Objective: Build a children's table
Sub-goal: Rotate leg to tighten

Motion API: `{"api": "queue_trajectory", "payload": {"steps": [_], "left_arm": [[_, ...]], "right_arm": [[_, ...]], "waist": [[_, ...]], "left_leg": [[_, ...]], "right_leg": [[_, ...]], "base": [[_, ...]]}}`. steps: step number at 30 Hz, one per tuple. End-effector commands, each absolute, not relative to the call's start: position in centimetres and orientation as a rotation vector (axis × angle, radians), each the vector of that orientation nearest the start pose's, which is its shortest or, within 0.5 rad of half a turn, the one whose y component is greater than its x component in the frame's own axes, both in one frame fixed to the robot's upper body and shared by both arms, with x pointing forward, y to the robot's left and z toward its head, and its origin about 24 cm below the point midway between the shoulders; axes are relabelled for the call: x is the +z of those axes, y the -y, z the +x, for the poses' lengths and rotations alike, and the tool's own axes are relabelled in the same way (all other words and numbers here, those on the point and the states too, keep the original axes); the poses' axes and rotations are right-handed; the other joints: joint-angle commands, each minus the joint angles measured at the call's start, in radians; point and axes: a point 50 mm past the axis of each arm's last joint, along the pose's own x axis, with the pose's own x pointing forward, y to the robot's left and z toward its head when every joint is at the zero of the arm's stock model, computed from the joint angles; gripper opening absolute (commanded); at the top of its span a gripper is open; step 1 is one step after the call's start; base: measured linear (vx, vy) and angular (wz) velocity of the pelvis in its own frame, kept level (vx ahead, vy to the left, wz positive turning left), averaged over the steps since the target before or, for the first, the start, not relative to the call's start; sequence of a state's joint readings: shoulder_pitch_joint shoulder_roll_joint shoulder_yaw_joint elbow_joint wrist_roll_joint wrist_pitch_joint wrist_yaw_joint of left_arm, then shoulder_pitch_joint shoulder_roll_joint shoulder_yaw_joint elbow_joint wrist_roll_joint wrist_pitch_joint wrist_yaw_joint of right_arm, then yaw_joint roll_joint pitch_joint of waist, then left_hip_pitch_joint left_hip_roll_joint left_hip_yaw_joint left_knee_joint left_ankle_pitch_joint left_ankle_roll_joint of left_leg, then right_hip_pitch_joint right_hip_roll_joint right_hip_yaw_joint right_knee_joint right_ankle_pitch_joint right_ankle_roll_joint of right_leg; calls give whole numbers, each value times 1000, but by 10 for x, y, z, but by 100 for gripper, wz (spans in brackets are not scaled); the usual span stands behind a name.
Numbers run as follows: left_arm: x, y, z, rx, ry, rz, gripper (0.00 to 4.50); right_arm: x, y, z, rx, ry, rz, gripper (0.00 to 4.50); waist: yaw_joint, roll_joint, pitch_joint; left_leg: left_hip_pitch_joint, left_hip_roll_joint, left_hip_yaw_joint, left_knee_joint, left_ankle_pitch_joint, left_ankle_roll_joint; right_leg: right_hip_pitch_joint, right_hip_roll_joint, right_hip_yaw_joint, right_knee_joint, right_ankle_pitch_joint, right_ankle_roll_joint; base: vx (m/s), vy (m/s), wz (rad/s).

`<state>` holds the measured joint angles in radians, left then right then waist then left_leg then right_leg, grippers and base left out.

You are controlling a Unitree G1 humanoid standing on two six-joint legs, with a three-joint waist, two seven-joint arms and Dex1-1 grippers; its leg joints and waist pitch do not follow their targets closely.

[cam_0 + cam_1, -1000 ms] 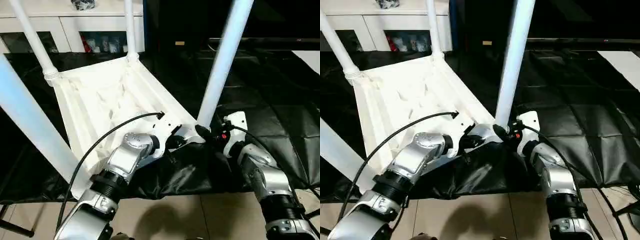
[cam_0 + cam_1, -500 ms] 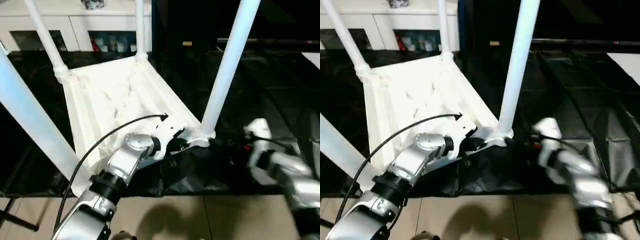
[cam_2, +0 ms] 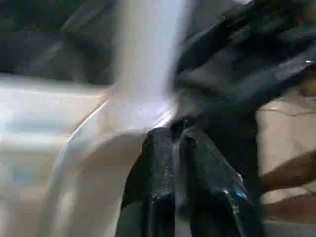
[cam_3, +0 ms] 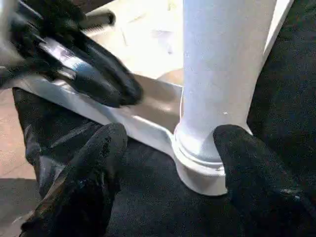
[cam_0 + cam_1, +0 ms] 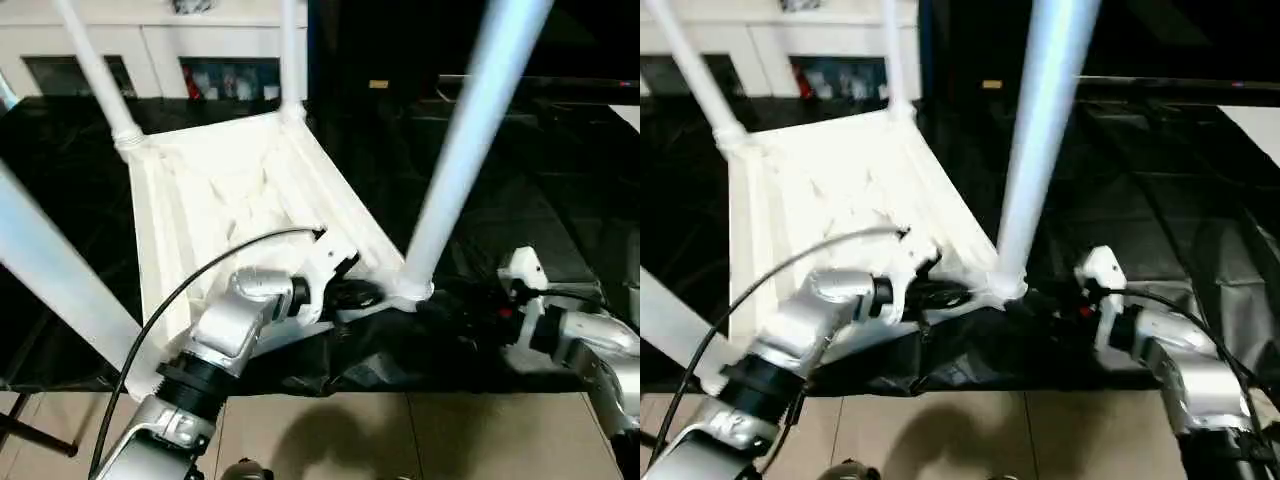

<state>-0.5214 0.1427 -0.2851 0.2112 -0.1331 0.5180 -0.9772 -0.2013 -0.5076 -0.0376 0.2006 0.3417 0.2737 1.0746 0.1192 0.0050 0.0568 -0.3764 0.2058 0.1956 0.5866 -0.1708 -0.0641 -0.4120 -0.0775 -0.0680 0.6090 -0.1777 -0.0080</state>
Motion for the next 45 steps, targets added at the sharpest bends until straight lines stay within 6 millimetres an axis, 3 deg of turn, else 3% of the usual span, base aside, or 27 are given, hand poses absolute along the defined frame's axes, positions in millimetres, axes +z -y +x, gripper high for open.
{"api": "queue_trajectory", "payload": {"steps": [1, 5, 9, 16, 19, 20, 22, 28, 33, 37, 41, 42, 44, 45], "left_arm": [[84, -48, 290, -1377, -359, 78, 83], [77, -53, 283, -1427, -443, 157, 128], [69, -60, 280, -1420, -507, 259, 137], [62, -70, 302, -1202, -492, 416, 213], [62, -76, 307, -1159, -490, 482, 221], [63, -78, 309, -1144, -484, 506, 251], [64, -81, 312, -1113, -466, 539, 258], [66, -88, 324, -1016, -410, 597, 322], [73, -90, 333, -926, -328, 584, 354], [78, -92, 338, -876, -261, 568, 386], [91, -87, 335, -891, -161, 389, 421], [102, -85, 326, -941, -89, 247, 431], [108, -89, 317, -977, -60, 143, 444], [110, -91, 314, -991, -53, 111, 444]], "right_arm": [[62, 211, 269, 980, -277, -12, 319], [60, 208, 268, 997, -281, -21, 319], [59, 206, 267, 1007, -286, -24, 319], [59, 202, 268, 1010, -275, -27, 319], [59, 200, 268, 1009, -269, -28, 319], [58, 199, 268, 1006, -266, -30, 319], [58, 199, 268, 1001, -261, -33, 319], [57, 193, 269, 999, -250, -30, 319], [56, 190, 270, 983, -234, -32, 319], [56, 186, 270, 979, -222, -26, 319], [55, 183, 269, 970, -214, -15, 319], [54, 182, 269, 947, -209, -7, 319], [54, 182, 269, 917, -204, 3, 319], [53, 181, 269, 905, -202, 6, 319]], "waist": [[2, -23, -66], [-4, -22, -63], [-4, -19, -63], [-3, -20, -65], [-4, -18, -64], [-5, -19, -64], [-7, -17, -64], [-9, -16, -67], [-8, -15, -70], [-7, -11, -69], [-1, -7, -70], [3, -2, -70], [3, -2, -70], [2, 6, -70]], "left_leg": [[7, 26, -13, -58, -165, 93], [9, 24, -14, -61, -196, 75], [13, 27, -17, -64, -210, 58], [12, 24, -15, -61, -205, 54], [11, 21, -18, -63, -223, 49], [11, 22, -18, -63, -224, 47], [10, 21, -19, -63, -228, 44], [12, 21, -18, -61, -222, 48], [11, 21, -17, -58, -204, 53], [11, 21, -18, -59, -219, 50], [13, 22, -18, -59, -222, 44], [14, 25, -19, -60, -222, 42], [12, 28, -19, -61, -223, 40], [11, 27, -19, -62, -224, 39]], "right_leg": [[52, -64, 40, -81, -255, -192], [52, -64, 41, -89, -322, -160], [50, -62, 41, -88, -330, -154], [54, -63, 41, -87, -299, -158], [56, -64, 40, -92, -348, -138], [56, -64, 40, -92, -350, -136], [55, -63, 39, -93, -356, -129], [54, -61, 39, -89, -321, -143], [56, -61, 39, -83, -258, -166], [56, -62, 38, -86, -281, -160], [55, -64, 37, -85, -269, -179], [55, -66, 39, -81, -257, -188], [55, -65, 40, -78, -225, -207], [55, -63, 39, -76, -208, -213]], "base": [[0, 0, 0], [0, 0, 0], [0, 0, 0], [0, 0, 0], [0, 0, 0], [0, 0, 0], [0, 0, 0], [0, 0, 0], [0, 0, 0], [0, 0, 0], [0, 0, 0], [0, 0, 0], [0, 0, 0], [0, 0, 0]]}}
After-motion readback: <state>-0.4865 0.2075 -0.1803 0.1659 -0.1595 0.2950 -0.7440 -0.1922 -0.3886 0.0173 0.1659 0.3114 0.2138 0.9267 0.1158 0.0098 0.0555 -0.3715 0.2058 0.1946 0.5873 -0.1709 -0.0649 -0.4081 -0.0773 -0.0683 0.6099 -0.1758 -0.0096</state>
